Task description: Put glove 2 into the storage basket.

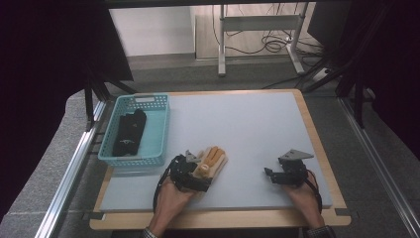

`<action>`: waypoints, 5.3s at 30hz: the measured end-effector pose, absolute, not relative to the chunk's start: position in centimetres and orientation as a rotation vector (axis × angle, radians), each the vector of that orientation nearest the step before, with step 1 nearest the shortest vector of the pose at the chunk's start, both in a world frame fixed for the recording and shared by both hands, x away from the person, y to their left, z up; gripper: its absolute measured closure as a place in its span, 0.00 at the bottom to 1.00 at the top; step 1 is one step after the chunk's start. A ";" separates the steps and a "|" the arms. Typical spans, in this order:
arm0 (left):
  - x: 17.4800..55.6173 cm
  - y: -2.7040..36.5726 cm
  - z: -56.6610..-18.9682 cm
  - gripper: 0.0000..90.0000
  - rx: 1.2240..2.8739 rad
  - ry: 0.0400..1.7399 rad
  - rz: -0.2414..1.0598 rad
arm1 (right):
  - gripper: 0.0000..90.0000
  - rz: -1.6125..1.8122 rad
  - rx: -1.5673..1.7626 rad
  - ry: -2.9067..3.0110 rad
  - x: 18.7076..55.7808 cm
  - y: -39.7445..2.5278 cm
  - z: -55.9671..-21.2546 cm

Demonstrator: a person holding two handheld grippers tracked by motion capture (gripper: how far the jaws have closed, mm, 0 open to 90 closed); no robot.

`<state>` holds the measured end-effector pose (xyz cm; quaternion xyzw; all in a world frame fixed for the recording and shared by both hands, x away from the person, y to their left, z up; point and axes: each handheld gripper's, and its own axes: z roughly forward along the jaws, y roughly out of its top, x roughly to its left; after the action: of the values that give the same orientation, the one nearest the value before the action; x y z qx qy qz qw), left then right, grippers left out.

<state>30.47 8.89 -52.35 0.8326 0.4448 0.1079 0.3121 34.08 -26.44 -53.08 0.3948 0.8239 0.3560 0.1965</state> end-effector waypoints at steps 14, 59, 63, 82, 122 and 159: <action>32.2 7.7 -52.6 0.24 2.306 1.136 0.299 | 0.30 0.996 1.101 2.309 34.1 -26.4 -53.1; 35.1 9.7 -45.4 0.71 2.259 1.056 0.314 | 0.30 0.995 1.097 2.310 34.1 -26.4 -53.1; 35.9 10.3 -44.3 0.71 2.249 1.079 0.331 | 0.29 0.995 1.100 2.311 34.1 -26.4 -53.1; 38.6 14.3 -40.7 0.71 2.199 1.209 0.424 | 0.29 0.993 1.099 2.310 34.0 -26.4 -53.1; 44.0 26.0 -44.6 0.69 2.070 1.687 0.504 | 0.29 0.993 1.099 2.310 34.1 -26.4 -53.1; 47.7 25.0 -50.3 0.22 2.199 1.773 0.327 | 0.29 0.995 1.100 2.311 34.1 -26.4 -53.1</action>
<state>47.69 25.02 -50.29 0.7649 0.6164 0.1137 0.1484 34.05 -26.41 -53.10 0.3929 0.8251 0.3552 0.1967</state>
